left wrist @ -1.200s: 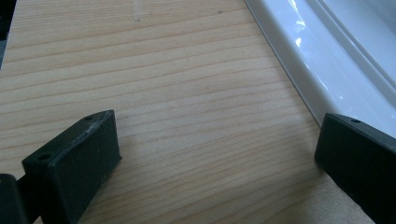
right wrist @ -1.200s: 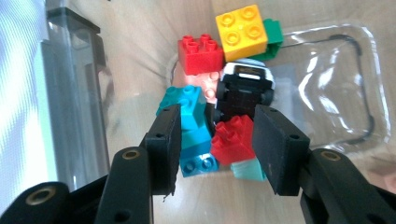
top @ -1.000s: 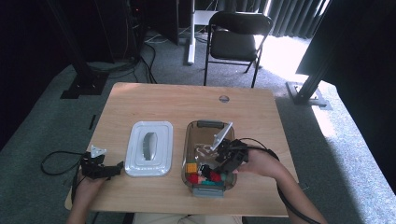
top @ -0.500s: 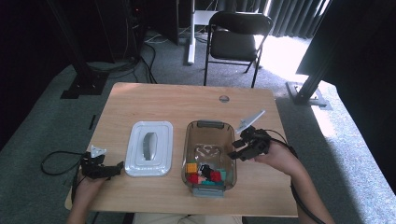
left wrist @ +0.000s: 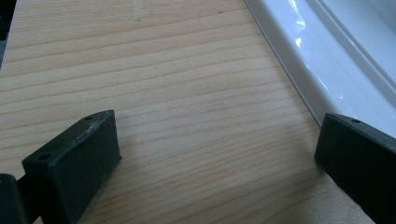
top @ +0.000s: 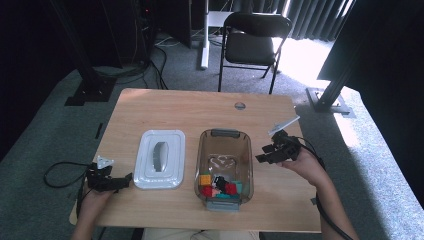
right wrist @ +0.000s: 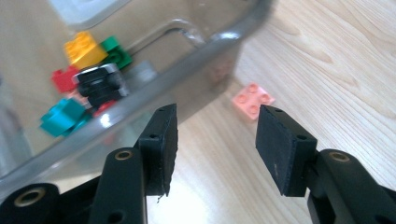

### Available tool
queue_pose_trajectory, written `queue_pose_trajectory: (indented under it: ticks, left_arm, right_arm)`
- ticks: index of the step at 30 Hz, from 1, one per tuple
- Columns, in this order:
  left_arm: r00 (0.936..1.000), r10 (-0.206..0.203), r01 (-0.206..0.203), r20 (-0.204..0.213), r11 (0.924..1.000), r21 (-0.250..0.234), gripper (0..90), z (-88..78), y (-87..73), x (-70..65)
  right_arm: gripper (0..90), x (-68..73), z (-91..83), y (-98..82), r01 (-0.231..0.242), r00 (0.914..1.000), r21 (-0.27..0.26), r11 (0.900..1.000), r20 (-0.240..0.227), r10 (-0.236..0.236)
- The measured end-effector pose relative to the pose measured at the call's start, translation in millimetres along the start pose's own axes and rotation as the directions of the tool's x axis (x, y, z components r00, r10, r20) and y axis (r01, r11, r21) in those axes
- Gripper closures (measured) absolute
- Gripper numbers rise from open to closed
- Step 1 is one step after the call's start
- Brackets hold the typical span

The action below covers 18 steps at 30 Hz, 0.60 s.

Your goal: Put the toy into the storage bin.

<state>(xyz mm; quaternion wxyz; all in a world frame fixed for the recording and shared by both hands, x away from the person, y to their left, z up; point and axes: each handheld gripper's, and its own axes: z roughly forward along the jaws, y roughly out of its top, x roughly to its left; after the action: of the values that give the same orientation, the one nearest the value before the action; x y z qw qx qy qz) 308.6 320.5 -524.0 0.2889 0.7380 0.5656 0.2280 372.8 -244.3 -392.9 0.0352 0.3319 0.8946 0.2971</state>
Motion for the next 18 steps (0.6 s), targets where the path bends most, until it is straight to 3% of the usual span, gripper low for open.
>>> queue_pose_trajectory:
  ticks: [3,8,18]
  left_arm:
    - [1.0000,0.000,0.000,0.000,1.0000,0.000,0.5,0.0,0.0,0.0]
    - [1.0000,0.000,0.000,0.000,1.0000,0.000,0.5,0.0,0.0,0.0]
    - [1.0000,0.000,0.000,0.000,1.0000,-0.001,0.5,0.0,0.0,0.0]
  right_arm:
    - [48.0,-12.9,10.9,-5.5,-0.056,0.9984,-0.001,0.998,0.008,0.056]
    - [47.6,-33.1,35.0,-10.0,-0.178,0.9838,0.004,0.984,0.024,0.178]
    - [46.5,-45.1,79.6,-7.1,-0.264,0.9613,0.032,0.964,0.092,0.260]
